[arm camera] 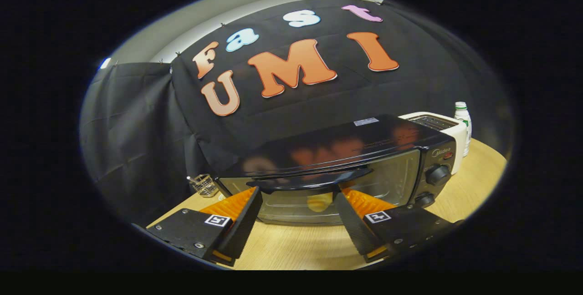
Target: Open the toaster oven, put the food inside, and close the toaster oven door.
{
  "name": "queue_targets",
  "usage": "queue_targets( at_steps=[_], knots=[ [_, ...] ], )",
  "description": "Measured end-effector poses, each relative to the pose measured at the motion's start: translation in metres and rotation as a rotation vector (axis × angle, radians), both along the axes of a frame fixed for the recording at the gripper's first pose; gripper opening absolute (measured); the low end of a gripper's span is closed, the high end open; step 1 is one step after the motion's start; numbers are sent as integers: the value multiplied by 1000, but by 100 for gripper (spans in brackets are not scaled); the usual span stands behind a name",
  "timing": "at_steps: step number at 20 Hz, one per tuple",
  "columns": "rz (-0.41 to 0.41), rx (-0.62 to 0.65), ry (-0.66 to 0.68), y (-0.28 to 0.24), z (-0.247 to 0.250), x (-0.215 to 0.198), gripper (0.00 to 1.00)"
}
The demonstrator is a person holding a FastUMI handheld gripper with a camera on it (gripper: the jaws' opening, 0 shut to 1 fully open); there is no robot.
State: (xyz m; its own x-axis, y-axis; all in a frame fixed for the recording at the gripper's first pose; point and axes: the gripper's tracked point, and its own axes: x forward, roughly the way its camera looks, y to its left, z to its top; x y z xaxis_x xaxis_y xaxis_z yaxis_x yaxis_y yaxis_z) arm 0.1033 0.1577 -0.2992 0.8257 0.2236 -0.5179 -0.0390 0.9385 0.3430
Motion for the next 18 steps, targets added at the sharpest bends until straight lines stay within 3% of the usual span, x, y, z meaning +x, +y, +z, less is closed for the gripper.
queue_targets(
  at_steps=[7,11,18],
  knots=[
    [2,-53,-3,-18,18,-21,92],
    [12,-123,-142,-31,70,-36,92],
    [61,-243,-268,-49,158,-77,92]
  ],
)
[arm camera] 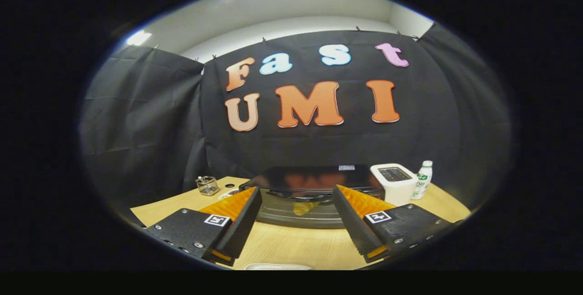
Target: Open the toaster oven, put the food inside, and close the toaster oven door.
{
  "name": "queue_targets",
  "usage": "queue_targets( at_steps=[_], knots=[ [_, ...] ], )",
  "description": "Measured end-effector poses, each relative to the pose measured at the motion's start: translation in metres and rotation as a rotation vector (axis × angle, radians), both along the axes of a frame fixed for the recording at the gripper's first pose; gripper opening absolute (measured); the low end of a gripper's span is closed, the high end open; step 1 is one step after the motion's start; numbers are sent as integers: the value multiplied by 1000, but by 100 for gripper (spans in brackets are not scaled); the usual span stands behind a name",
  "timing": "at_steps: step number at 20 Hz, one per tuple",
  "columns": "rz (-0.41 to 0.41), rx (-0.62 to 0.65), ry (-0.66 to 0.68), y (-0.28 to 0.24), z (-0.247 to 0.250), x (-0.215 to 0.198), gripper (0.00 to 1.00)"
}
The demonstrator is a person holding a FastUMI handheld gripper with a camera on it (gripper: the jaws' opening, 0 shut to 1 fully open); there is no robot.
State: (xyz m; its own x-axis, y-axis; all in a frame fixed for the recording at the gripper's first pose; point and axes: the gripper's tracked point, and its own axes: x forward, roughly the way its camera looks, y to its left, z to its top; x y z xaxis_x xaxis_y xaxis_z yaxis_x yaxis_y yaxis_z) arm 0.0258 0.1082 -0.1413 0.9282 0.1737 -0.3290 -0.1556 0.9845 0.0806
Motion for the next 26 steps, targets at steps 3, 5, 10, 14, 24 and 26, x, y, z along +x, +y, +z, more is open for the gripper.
queue_targets(
  at_steps=[3,5,10,14,24,26],
  knots=[
    [1,-6,-41,-5,28,-13,93],
    [-6,-1,-43,-10,40,-20,93],
    [-3,18,-87,-12,77,-33,93],
    [-7,-1,-128,-14,96,-36,93],
    [-15,-24,-150,-11,108,-35,96],
    [-36,-39,-159,-15,110,-32,96]
  ],
)
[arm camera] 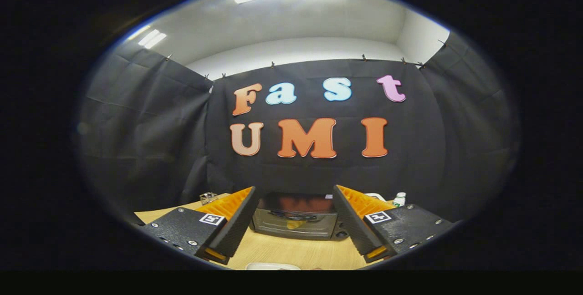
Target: Open the toaster oven, put the food inside, and close the toaster oven door.
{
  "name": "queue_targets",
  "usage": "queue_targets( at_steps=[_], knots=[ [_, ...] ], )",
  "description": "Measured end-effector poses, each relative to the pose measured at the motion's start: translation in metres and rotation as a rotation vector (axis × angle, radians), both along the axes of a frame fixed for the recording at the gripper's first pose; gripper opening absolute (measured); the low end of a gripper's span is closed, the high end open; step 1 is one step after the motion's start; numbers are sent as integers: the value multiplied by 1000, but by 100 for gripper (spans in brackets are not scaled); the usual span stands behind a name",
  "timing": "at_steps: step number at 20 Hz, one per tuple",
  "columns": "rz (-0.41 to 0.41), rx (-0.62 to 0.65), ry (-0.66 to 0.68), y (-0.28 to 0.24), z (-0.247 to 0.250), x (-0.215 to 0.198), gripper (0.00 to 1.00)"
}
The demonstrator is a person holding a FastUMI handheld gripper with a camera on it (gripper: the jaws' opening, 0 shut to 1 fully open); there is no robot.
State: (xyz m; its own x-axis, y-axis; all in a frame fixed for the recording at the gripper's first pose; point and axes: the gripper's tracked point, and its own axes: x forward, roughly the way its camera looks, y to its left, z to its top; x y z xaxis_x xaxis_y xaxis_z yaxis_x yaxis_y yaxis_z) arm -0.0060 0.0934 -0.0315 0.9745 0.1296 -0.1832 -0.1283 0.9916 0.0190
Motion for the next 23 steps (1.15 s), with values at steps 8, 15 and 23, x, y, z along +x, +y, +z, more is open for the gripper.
queue_targets(
  at_steps=[8,15,23],
  knots=[
    [-33,-1,-12,-8,8,3,96],
    [-39,-14,-25,-12,12,2,96],
    [-52,-18,-22,-19,13,4,96]
  ],
)
